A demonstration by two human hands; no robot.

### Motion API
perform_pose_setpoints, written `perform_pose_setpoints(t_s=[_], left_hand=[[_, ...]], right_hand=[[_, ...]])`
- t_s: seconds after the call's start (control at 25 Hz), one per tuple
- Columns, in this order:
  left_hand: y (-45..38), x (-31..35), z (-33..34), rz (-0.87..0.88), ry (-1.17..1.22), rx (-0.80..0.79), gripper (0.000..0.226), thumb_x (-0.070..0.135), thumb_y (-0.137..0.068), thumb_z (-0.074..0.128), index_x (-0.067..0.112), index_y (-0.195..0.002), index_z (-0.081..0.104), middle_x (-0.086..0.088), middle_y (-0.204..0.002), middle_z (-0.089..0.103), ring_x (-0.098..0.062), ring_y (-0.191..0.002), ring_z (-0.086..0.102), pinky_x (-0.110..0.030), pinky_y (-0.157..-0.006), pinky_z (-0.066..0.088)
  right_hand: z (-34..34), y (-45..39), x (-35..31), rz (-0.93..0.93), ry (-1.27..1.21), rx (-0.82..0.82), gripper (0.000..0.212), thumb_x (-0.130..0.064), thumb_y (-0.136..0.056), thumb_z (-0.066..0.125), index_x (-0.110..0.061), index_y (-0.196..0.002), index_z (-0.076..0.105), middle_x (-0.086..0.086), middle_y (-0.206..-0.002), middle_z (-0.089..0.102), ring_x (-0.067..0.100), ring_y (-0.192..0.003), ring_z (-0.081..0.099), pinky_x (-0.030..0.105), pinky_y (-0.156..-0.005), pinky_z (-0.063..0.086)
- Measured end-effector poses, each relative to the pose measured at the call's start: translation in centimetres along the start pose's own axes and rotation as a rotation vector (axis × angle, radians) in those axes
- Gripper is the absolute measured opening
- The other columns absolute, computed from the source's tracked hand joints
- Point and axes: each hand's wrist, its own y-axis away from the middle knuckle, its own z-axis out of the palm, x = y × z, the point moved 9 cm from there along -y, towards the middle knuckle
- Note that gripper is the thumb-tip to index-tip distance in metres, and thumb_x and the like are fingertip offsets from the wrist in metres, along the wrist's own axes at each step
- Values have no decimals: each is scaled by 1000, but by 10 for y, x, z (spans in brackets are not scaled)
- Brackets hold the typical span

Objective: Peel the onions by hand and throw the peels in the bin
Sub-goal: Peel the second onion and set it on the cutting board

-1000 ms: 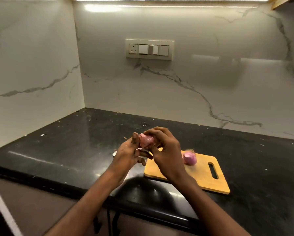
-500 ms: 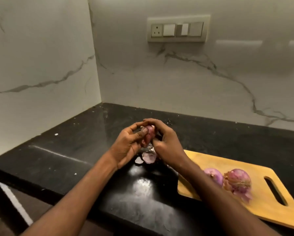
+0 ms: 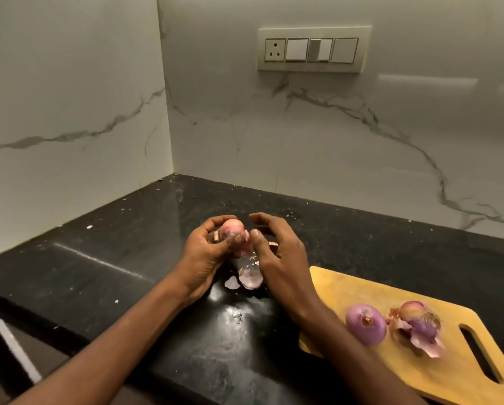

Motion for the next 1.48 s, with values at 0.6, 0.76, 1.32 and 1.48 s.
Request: perform_pose_setpoints(t_s=[0.6, 0.76, 1.32, 1.48], left_hand=[[-5, 8, -16, 55, -164, 98, 94, 79, -61, 82, 4, -117, 71, -5, -86, 65, -14, -71, 56, -32, -63, 46], [-2, 7, -1, 68, -250, -64, 46, 21, -78, 86, 13, -121, 72, -4, -110, 72, -22, -101, 66, -36, -90, 58], [-2, 3, 3, 26, -261, -136, 28, 9, -93, 73, 1, -119, 68, -33, -120, 66, -38, -106, 64, -59, -97, 51], [9, 3, 16, -43, -269, -194, 43, 10, -81, 76, 15, -123, 71, -15, -111, 76, -27, -94, 74, -33, -76, 63]], right_hand=[[-1, -3, -1, -80, 304, 77, 32, 8, -84, 63, -20, -93, 76, -10, -89, 69, 5, -81, 65, 30, -75, 56], [-1, -2, 2, 5, 331, 67, 33, -3, -90, 61, -21, -114, 75, -7, -109, 74, 8, -99, 67, 31, -90, 57], [-4, -9, 3, 33, -167, -8, 20, -10, -87, 80, -19, -105, 80, -6, -104, 76, 15, -101, 73, 43, -91, 61], [-10, -9, 0, 29, -29, 105, 22, 8, -88, 69, -13, -87, 74, -6, -92, 70, 10, -89, 67, 30, -78, 59]])
